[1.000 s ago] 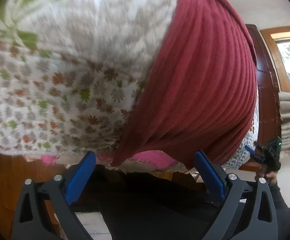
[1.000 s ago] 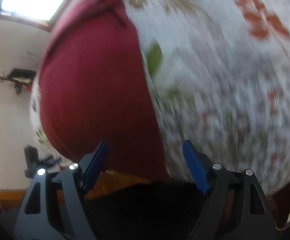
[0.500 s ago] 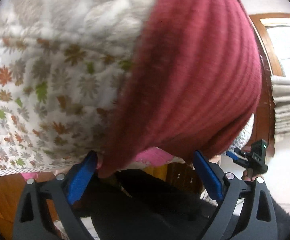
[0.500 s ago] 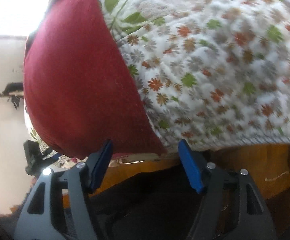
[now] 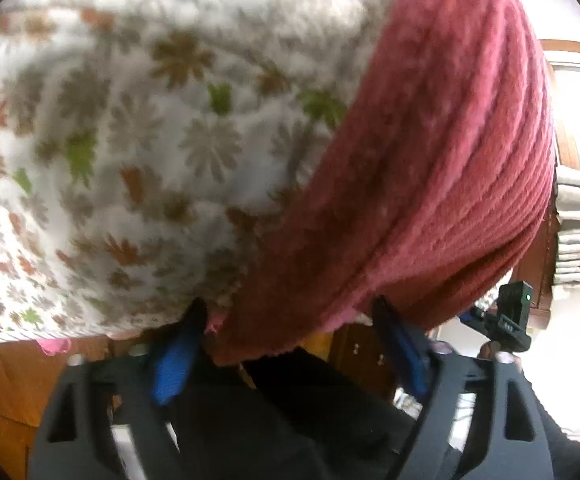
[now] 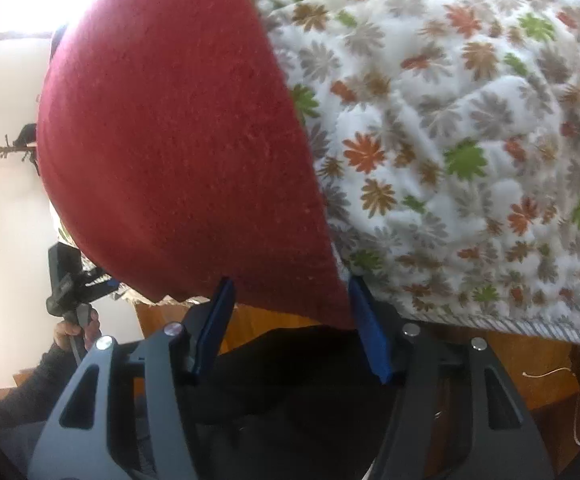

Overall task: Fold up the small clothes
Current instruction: 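Grasp the sweater hem with the right tool while the left tool grasps it too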

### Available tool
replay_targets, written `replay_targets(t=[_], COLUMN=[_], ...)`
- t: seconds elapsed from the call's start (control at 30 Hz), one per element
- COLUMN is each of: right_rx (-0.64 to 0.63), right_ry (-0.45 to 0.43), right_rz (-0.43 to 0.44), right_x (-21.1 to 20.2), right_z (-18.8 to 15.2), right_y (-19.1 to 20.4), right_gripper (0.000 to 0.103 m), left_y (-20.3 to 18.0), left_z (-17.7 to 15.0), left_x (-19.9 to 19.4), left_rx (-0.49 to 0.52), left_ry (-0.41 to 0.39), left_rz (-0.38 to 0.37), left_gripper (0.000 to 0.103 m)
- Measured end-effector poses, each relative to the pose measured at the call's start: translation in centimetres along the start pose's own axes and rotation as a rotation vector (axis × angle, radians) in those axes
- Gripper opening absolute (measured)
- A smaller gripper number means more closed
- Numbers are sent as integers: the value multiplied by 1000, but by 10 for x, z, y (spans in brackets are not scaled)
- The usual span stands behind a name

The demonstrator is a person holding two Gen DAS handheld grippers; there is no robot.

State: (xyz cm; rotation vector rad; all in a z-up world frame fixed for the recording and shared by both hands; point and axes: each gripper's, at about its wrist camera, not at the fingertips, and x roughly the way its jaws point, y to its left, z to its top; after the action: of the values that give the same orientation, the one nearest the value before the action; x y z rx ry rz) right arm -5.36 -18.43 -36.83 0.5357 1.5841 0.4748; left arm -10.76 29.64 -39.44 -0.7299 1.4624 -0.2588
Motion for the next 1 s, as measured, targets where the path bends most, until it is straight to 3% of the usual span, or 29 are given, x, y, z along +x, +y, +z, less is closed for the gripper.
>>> replay_targets(t=[0.07, 0.13, 0.17, 0.2, 0.23, 0.37, 0.4, 0.43, 0.5, 0.6, 0.67, 0.7, 0.73, 0.83, 1.0], right_rx=[-2, 4, 7, 16, 36, 52, 52, 44, 19, -5, -11, -15, -18, -20, 19], right_ry=[-9, -14, -12, -9, -9, 0, 5, 8, 11, 21, 31, 32, 40, 32, -7], right_rz=[-5, -7, 3, 22, 63, 96, 97, 91, 71, 37, 27, 27, 39, 65, 126], right_x=[5, 6, 6, 2, -2, -5, -5, -4, -2, 5, 8, 10, 9, 3, -20], right_z=[1, 1, -2, -3, -6, -7, -6, -5, 0, 3, 2, -1, -2, -10, -19], right_y=[2, 3, 3, 1, -1, -7, -8, -7, -3, 0, 3, 6, 6, 8, 2], right_gripper=[63, 63, 63, 59, 53, 46, 46, 47, 53, 58, 56, 39, 23, 7, 6], left_y=[2, -10, -11, -12, -14, -12, -7, -4, 3, 2, -5, -6, -6, 2, 13], left_z=[4, 3, 3, 3, 3, 5, 6, 7, 8, 12, 14, 14, 15, 12, 5], left_x=[-2, -1, 0, -1, -3, -7, -10, -14, -21, -23, -16, -17, -21, -32, -57], left_rx=[-5, 7, 5, 2, 12, 0, -15, -32, -38, -45, -32, -24, -23, -69, -123], left_ry=[-5, 5, 20, 32, 32, 42, 38, 21, -14, -6, 19, 36, 34, 25, 1], left_rz=[22, 57, 48, 43, 43, 12, 3, -1, -4, 0, -10, 4, 8, -37, -110], left_gripper=[85, 72, 41, 25, 20, 22, 33, 53, 71, 71, 45, 18, 10, 8, 8])
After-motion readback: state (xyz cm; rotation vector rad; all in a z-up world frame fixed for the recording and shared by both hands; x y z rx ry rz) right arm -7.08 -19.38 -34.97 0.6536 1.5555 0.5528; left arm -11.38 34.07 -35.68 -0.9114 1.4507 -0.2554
